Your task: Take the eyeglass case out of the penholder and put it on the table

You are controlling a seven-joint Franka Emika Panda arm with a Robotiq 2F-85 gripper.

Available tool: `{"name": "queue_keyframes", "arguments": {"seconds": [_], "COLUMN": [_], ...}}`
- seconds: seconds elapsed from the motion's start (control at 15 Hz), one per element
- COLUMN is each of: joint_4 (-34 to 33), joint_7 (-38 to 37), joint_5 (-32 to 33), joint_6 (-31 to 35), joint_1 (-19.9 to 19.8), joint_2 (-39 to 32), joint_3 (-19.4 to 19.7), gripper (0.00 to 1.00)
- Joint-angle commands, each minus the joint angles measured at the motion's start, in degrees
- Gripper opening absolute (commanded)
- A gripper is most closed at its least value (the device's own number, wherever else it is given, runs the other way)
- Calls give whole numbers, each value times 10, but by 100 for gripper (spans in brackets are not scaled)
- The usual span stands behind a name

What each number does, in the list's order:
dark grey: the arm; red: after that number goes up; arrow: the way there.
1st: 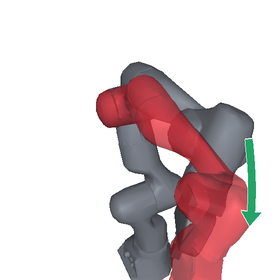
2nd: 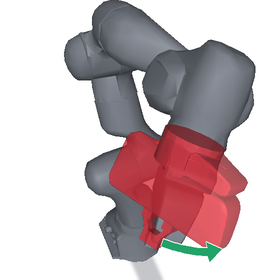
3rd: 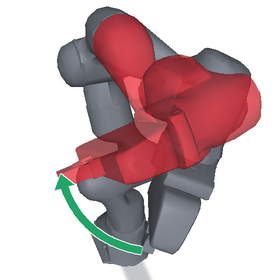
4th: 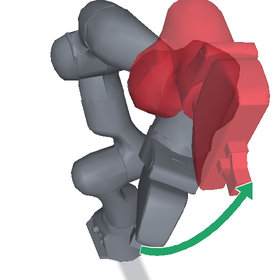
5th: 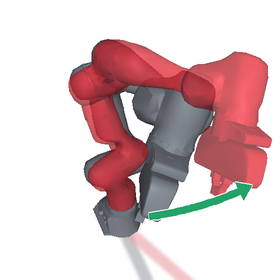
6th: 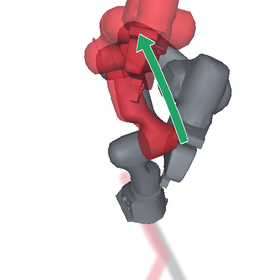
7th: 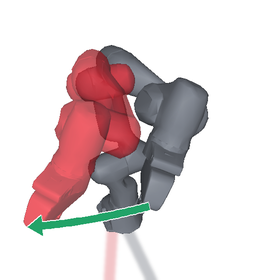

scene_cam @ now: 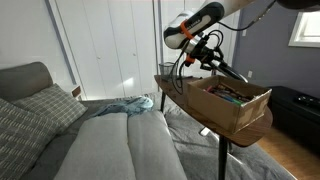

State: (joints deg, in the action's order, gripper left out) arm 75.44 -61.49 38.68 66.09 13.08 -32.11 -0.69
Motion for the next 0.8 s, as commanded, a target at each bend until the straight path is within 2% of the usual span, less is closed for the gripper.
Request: {"name": "queue_keyframes", "arguments": {"seconds": [0.0, 0.73], "joint_4": [-34, -99], "joint_7": [-3, 48], "joint_5": [-10, -20], "joint_6": [13, 21], "joint_1": [4, 18], "joint_2": [-27, -93], "joint_3": [4, 5], "gripper": [12, 12]}}
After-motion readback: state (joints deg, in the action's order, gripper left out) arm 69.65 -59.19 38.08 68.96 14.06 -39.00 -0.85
